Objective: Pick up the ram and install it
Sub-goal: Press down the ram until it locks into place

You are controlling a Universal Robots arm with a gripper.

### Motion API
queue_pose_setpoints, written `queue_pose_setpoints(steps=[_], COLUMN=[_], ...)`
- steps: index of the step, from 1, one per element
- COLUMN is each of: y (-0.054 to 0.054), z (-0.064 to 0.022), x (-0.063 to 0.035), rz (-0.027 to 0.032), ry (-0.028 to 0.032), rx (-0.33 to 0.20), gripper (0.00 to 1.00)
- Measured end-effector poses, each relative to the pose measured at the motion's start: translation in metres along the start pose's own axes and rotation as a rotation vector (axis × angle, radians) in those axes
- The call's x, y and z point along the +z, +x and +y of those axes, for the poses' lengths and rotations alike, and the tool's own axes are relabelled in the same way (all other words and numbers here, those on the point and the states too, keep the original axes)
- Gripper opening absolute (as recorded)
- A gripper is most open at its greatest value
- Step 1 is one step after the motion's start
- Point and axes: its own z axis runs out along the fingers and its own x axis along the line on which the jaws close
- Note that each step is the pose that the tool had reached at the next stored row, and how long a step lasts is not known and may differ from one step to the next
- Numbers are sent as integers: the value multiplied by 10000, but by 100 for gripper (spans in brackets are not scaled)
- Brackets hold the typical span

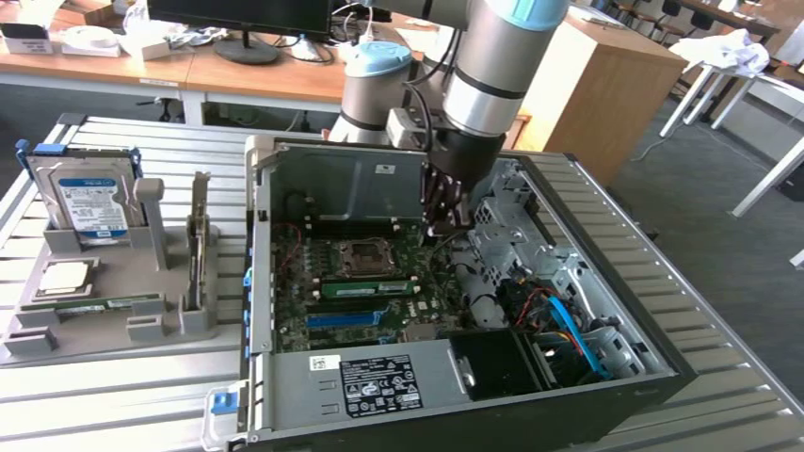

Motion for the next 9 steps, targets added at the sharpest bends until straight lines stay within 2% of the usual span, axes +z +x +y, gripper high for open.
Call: queue_pose_setpoints(steps=[9], y=[0], z=[-2], x=[72], rz=[0], ry=[0], rx=[-1], gripper=[10])
